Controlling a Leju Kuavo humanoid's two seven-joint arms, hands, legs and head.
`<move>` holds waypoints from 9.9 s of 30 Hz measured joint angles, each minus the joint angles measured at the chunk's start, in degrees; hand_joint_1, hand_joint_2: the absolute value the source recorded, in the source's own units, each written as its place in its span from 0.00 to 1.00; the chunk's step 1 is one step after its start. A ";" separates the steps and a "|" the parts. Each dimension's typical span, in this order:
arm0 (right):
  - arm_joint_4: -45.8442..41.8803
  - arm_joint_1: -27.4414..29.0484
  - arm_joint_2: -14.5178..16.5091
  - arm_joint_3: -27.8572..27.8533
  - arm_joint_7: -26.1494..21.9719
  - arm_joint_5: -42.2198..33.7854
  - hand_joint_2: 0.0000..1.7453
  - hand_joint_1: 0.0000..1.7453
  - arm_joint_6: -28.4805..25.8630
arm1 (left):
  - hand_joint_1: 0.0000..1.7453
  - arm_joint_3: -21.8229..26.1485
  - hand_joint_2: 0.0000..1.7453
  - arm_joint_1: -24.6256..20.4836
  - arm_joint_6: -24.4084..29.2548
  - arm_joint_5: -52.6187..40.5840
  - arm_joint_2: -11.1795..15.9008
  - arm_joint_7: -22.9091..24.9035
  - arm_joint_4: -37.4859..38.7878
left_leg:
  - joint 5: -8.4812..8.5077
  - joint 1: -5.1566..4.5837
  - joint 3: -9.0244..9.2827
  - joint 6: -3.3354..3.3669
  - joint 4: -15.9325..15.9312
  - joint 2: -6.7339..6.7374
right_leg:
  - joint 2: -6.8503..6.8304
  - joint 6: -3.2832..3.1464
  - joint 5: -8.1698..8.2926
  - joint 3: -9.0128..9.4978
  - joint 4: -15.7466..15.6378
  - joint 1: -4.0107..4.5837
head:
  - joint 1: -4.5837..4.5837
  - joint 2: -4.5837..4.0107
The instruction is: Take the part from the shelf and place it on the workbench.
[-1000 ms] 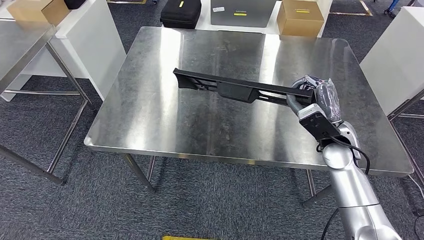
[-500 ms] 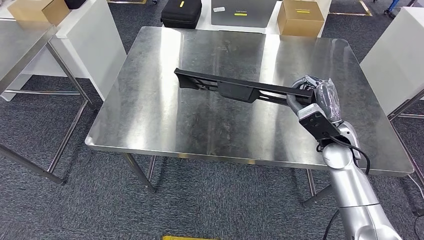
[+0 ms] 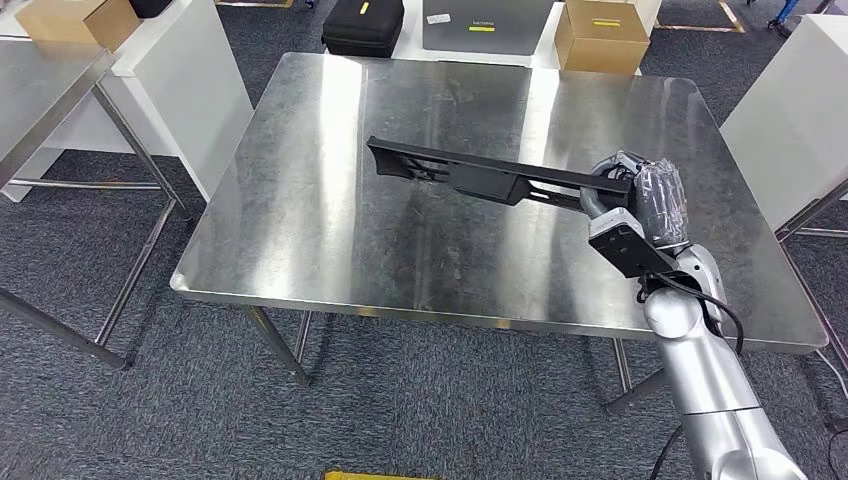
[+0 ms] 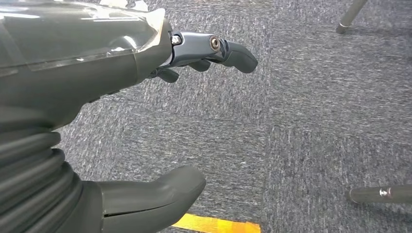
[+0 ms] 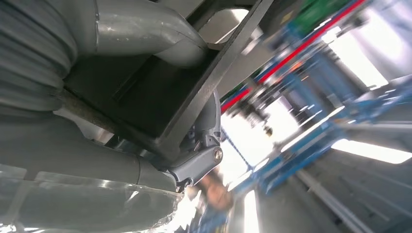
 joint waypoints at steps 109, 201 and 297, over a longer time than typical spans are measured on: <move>38.42 -27.96 -9.12 25.12 11.79 -13.66 1.00 0.00 31.48 | 0.00 -19.64 0.00 2.49 3.99 21.80 0.71 -3.91 -2.23 | 0.15 -0.02 -0.07 0.21 0.01 0.00 | -0.01 0.16 0.12 -0.04 0.01 0.00 | 0.00 0.00; 67.50 19.11 25.57 -84.03 21.10 41.90 1.00 0.00 -17.76 | 0.00 -23.92 0.00 4.38 1.61 15.18 1.42 6.72 0.71 | -0.53 0.02 0.58 0.20 -0.03 0.00 | -0.03 0.50 -0.63 0.36 -0.07 0.00 | 0.00 0.00; 68.21 19.45 25.83 -83.01 24.05 41.28 1.00 0.00 -18.41 | 0.00 -25.29 0.00 5.02 -3.25 12.57 1.77 9.79 1.11 | 0.14 -0.39 0.80 1.95 -0.51 0.23 | -0.05 1.22 -2.06 0.13 1.67 -0.85 | 0.08 -0.01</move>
